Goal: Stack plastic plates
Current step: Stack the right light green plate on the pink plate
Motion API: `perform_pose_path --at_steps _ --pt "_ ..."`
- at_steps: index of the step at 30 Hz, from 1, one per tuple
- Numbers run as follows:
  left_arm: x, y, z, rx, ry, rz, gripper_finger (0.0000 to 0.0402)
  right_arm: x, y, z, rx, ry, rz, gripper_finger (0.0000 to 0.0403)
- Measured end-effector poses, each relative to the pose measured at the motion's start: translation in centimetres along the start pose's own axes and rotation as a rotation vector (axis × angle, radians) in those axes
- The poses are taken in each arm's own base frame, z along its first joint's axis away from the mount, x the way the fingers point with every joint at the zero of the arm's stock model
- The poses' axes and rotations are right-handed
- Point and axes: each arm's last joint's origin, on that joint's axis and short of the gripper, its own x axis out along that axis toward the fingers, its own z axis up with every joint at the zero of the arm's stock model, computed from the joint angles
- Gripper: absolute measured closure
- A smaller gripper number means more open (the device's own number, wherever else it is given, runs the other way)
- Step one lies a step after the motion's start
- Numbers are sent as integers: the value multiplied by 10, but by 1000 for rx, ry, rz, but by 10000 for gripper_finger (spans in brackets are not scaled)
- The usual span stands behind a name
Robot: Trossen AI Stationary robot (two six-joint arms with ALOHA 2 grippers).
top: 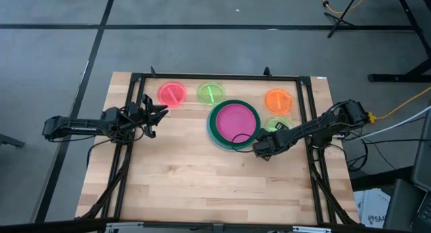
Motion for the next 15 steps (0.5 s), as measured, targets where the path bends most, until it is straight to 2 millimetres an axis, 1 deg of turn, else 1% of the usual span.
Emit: perform_pose_path --at_steps 3,8,12,15 --pt "0 0 0 0 0 0 315 1 -1 -1 -10 4 -16 399" --pt "0 0 0 0 0 0 315 1 -3 -3 -20 20 -34 392" --pt "0 0 0 -1 3 1 315 0 -5 -4 -26 34 -43 401" --pt "0 0 -1 -8 8 1 315 0 -6 -5 -27 37 -46 399"
